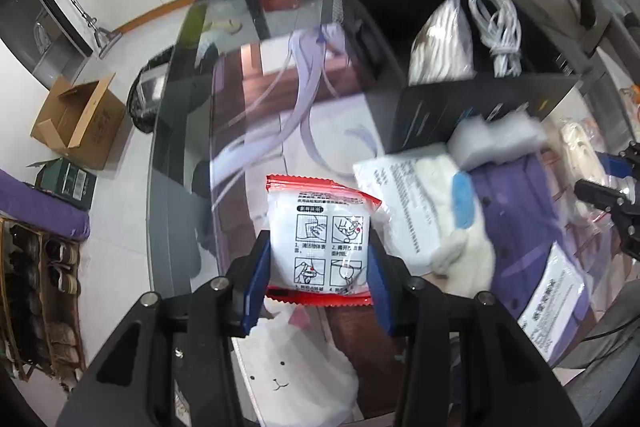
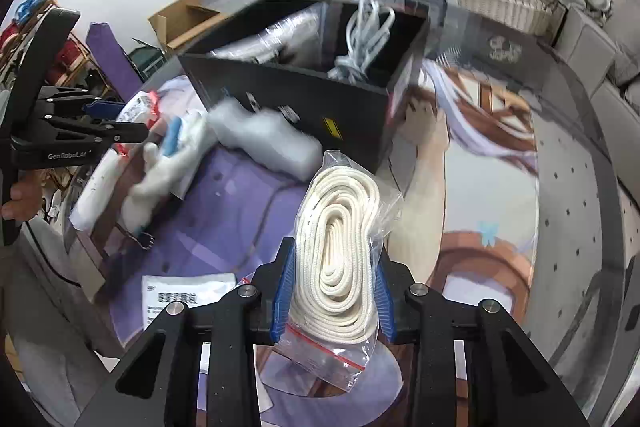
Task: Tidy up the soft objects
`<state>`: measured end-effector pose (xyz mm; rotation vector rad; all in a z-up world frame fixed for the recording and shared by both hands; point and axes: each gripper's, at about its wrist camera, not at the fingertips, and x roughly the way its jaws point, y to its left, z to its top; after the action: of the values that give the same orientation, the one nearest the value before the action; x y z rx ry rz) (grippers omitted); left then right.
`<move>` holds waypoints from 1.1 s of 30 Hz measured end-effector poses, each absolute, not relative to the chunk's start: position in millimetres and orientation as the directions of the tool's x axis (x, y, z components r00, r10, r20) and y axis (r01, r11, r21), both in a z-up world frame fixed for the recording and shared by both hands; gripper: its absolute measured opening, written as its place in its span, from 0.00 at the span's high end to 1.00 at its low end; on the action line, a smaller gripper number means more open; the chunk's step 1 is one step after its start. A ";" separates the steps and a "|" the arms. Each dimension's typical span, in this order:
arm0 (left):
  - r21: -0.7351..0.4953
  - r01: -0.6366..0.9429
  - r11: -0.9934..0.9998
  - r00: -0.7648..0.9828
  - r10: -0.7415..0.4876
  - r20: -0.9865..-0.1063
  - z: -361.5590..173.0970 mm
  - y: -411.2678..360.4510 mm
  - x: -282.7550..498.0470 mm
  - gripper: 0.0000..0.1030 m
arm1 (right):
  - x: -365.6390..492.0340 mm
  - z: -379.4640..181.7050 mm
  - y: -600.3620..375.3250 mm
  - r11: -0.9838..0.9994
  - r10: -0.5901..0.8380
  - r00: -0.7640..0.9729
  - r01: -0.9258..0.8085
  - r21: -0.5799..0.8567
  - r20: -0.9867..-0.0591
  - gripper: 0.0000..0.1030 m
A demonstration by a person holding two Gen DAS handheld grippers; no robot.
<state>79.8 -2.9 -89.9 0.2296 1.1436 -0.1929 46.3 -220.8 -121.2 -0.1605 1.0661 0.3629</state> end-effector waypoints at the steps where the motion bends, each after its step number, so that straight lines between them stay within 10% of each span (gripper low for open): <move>1: 0.082 0.268 0.960 0.421 -0.040 -0.906 -85.3 -2.9 77.9 0.58 | 46.2 -117.4 -220.1 0.927 0.218 0.441 -0.372 0.044 -0.871 0.66; 20: 0.058 0.260 0.964 0.813 -0.187 -0.552 41.4 -33.0 46.1 0.58 | 15.6 1.7 -208.6 0.917 0.364 0.837 -0.399 -0.002 -0.409 0.66; 33: 0.075 0.252 0.965 0.843 -0.181 -0.506 41.9 -36.2 48.4 0.58 | 21.1 1.3 -211.9 0.918 0.371 0.848 -0.397 0.010 -0.380 0.66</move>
<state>48.4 -36.2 41.9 0.1406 0.5194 -0.2294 21.1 -211.9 1.3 -0.0697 0.3864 0.4048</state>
